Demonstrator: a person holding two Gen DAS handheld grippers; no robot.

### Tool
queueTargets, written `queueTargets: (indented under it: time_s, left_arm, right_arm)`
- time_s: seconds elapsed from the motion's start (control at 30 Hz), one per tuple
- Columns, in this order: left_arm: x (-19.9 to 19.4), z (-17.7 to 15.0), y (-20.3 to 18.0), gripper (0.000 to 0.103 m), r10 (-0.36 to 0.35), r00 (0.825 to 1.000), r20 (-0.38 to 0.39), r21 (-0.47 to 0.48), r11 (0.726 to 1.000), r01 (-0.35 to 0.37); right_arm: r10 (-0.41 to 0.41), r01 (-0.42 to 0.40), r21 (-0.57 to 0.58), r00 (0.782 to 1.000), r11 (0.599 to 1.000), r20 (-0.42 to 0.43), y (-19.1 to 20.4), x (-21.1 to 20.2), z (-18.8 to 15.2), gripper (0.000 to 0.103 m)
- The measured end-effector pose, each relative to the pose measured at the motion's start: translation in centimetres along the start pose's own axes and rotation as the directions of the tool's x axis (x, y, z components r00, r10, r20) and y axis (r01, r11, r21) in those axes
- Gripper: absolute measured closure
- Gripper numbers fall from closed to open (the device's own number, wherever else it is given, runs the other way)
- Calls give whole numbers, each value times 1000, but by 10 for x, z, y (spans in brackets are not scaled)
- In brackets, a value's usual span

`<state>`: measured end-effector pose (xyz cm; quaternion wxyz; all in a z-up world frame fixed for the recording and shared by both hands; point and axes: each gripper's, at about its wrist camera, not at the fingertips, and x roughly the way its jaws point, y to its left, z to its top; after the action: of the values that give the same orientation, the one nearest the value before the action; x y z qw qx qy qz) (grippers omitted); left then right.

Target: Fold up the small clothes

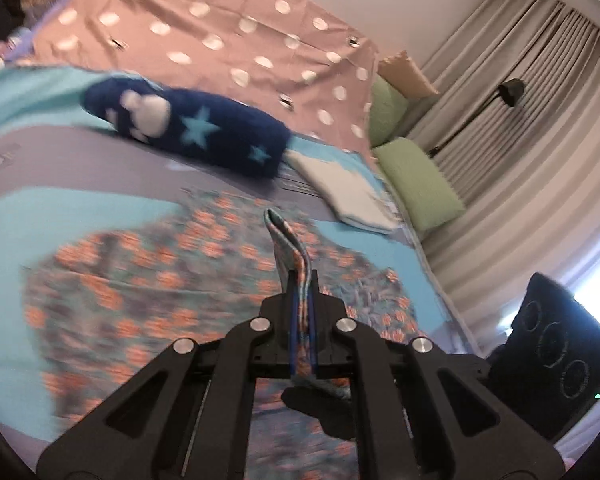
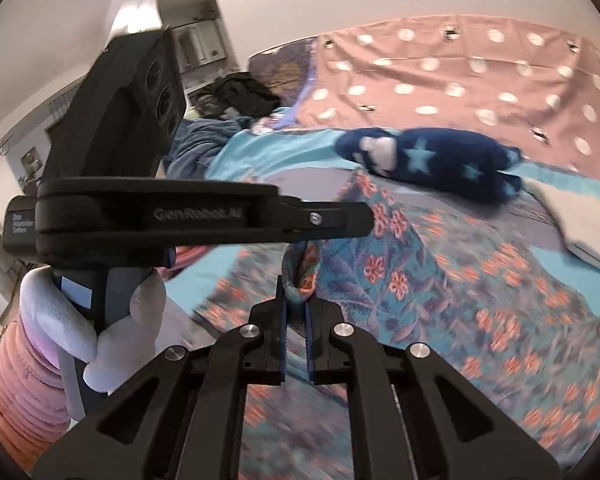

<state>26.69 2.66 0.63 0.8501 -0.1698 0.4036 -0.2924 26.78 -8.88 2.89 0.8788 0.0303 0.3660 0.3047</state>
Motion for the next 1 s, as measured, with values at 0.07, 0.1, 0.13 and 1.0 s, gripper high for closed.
queueTargets:
  time_s: [0.07, 0.1, 0.13, 1.0]
  left_arm:
    - [-12, 3, 13, 99, 48, 999, 3, 10, 999, -48]
    - [-18, 3, 20, 99, 67, 998, 4, 10, 998, -67]
    - [-24, 3, 28, 99, 86, 996, 5, 10, 996, -86]
    - [-14, -74, 133, 95, 339, 940, -32, -38, 939, -341]
  right_arm:
    - [25, -26, -3, 1000, 1000, -10, 12, 15, 8, 95]
    - [43, -43, -3, 999, 999, -15, 18, 25, 12, 95]
    - [58, -58, -2, 998, 998, -22, 24, 33, 14, 95]
    - [-267, 288, 70, 939, 955, -218, -75, -38, -108, 74]
